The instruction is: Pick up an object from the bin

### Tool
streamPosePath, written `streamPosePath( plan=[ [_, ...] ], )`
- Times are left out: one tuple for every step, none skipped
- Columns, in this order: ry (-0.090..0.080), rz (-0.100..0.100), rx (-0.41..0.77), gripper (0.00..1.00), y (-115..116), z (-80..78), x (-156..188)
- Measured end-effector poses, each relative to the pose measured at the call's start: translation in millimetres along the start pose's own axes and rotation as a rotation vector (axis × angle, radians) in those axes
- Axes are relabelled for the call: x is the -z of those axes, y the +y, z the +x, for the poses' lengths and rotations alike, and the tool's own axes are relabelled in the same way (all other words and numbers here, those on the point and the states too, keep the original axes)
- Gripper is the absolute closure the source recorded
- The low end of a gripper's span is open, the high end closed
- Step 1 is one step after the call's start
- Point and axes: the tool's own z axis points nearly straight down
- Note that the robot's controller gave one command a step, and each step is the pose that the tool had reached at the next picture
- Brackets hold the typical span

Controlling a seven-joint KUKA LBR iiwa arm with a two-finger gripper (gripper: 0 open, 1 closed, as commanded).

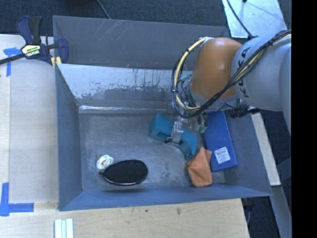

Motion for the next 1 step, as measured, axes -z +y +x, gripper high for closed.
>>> streamPosePath(
  plan=[
    [0.010, 0.003, -0.082, 0.00, -0.3, 3.1, -55.6]
  ],
)
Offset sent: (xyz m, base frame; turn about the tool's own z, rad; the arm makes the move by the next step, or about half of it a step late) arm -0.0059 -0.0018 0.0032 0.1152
